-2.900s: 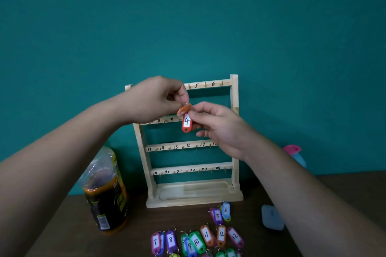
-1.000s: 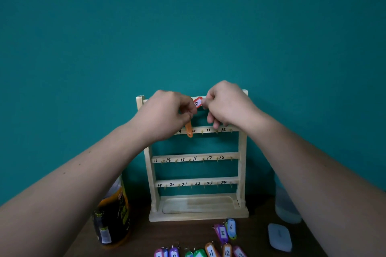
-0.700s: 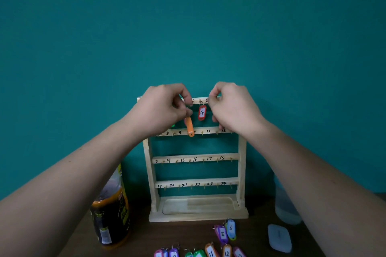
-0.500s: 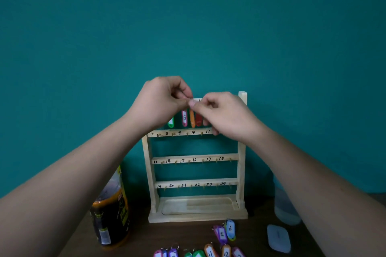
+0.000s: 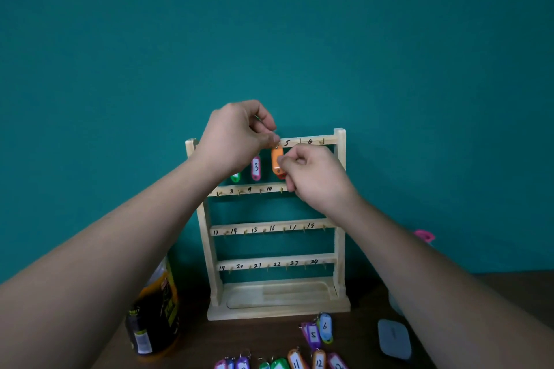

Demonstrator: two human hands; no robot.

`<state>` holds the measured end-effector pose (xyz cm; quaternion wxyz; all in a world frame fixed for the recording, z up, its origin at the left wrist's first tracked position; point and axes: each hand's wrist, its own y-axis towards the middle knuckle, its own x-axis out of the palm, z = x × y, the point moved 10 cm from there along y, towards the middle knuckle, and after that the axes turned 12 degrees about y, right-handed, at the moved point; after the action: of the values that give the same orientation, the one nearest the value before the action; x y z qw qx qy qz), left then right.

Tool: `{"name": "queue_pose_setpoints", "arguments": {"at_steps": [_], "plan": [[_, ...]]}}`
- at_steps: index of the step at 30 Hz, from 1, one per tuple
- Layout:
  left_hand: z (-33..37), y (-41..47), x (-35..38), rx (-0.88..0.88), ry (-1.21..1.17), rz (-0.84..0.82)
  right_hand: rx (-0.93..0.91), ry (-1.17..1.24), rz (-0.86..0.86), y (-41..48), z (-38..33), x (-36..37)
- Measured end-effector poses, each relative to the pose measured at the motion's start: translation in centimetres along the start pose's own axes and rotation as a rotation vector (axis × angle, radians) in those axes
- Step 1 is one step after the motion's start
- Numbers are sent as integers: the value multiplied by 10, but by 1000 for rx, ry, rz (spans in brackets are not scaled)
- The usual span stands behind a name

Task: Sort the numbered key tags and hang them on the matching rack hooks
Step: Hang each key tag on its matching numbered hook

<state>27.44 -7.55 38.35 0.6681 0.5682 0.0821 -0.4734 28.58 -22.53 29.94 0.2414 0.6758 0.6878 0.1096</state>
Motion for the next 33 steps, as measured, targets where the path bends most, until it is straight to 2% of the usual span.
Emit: {"name": "queue_pose_setpoints", "arguments": {"at_steps": [13,17,21,24,29,33], "plan": [[5,-2,8,49,212,14,46,-52,56,0,9,-5],[10,-13,0,90,220,76,8,-120,102,-9,16,-10],[11,-38,-11,130,221,196,-72,-7,153,-34,22,-18],[7,-65,-8,148,174,229,-91,-14,167,-57,36,-20],[-15,-112,20,56,58,179,31,4,113,-92,83,-11],[-37,-145,63,-28,-43,48,156,-42,60,-113,127,-2]]}}
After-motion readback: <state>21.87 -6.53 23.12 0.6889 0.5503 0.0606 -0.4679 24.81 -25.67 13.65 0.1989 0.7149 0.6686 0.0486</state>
